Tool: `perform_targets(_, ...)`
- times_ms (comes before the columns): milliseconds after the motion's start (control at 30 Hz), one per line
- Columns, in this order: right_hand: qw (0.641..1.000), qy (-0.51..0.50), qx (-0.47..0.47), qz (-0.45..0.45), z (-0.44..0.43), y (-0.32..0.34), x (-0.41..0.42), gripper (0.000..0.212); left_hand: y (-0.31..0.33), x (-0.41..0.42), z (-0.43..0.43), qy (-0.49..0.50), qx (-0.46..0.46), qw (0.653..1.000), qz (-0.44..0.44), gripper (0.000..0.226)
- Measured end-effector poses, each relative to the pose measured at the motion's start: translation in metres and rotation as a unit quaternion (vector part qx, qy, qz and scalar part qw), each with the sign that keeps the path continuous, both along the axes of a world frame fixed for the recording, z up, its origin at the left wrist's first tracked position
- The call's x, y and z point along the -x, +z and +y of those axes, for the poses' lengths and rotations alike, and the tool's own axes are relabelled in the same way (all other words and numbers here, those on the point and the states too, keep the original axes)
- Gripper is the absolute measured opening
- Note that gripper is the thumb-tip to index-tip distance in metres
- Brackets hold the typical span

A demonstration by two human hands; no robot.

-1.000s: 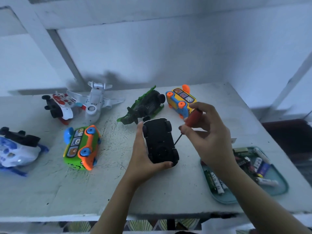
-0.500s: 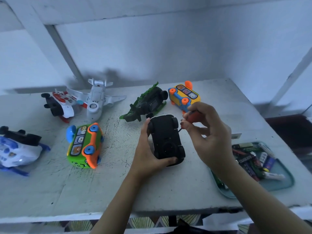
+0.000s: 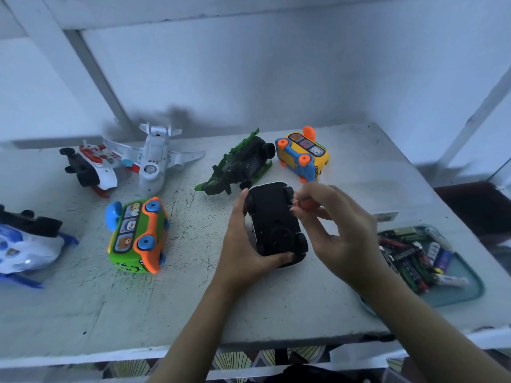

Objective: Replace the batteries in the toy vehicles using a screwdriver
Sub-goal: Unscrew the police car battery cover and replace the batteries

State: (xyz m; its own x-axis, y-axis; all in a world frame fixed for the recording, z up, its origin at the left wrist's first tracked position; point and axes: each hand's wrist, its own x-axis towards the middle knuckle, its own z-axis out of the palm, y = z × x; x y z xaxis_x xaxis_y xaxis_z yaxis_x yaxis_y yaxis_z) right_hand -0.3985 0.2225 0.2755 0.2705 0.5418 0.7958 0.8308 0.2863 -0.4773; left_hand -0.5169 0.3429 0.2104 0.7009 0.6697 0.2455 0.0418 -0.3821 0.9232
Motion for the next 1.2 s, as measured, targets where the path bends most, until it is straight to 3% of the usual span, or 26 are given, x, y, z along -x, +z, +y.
perform_targets(200,0.995,0.007,0.004,0.099,0.005,0.013,-0.005,0.033,-0.001,-0.001,0.000,-0.009,0.015,1.000,-0.010,0.119)
perform_targets(367,0.989,-0.033,-0.036,0.139,0.012,0.021,-0.016,0.017,-0.001,-0.001,0.000,-0.006,-0.002,1.000,-0.004,0.119)
perform_targets(600,0.985,0.030,0.040,0.167,0.016,0.034,-0.023,0.029,-0.005,-0.003,0.001,0.003,0.010,1.000,-0.002,0.120)
perform_targets(767,0.980,0.064,0.115,0.151,0.018,0.043,-0.028,0.028,-0.005,-0.002,0.002,0.001,0.002,1.000,0.006,0.122)
perform_targets(1033,0.993,-0.010,0.064,0.103,0.024,0.049,-0.024,0.023,-0.002,-0.001,0.001,0.008,-0.021,0.999,0.023,0.127)
perform_targets(1200,0.991,0.018,0.098,0.093,0.022,0.049,-0.025,0.027,0.000,-0.001,-0.001,0.008,-0.022,1.000,0.017,0.121)
